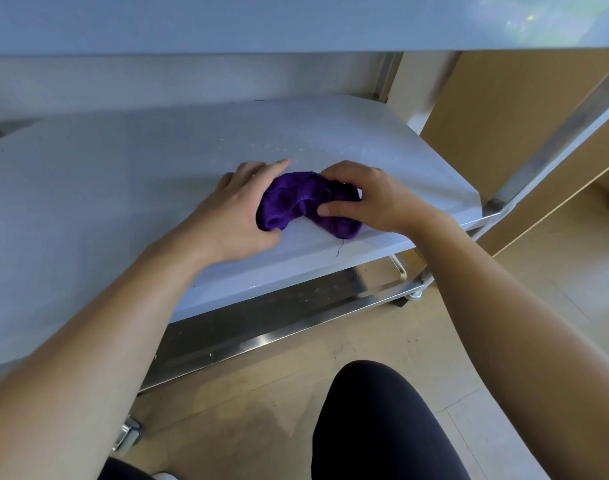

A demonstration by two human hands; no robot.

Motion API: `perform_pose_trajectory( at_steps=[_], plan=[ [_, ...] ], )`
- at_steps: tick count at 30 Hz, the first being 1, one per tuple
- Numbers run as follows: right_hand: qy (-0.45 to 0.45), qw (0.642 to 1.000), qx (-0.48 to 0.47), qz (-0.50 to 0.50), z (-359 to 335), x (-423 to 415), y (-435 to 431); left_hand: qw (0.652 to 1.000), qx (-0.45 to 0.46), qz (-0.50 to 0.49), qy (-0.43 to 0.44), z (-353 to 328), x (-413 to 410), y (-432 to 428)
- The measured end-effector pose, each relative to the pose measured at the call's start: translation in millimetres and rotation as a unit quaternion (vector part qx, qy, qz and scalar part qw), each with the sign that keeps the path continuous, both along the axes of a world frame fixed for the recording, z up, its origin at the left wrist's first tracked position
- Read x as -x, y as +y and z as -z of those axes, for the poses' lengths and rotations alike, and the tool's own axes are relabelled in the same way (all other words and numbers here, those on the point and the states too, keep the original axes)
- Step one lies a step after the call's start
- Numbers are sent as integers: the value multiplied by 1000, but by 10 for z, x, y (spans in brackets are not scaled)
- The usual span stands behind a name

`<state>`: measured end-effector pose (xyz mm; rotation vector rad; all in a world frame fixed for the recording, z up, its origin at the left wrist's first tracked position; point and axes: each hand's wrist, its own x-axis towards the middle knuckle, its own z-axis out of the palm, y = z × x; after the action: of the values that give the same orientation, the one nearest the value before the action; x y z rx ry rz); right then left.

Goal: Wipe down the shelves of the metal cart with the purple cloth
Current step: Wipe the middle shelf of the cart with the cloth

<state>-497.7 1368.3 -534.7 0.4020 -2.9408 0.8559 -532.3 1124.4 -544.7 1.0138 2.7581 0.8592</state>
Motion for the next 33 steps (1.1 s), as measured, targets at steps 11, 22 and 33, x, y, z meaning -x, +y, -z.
perform_pose_trajectory(
  at_steps=[11,22,33],
  plan=[
    [9,999,-14,47,-28,31,-73,977,-131,-83,149,-53,22,7],
    [-16,999,-23,45,-1,73,-160,998,-38,-22,47,-11,80,-48],
    [127,986,-103,5,142,19,-130,984,-154,-83,43,-50,108,-33]
  ],
)
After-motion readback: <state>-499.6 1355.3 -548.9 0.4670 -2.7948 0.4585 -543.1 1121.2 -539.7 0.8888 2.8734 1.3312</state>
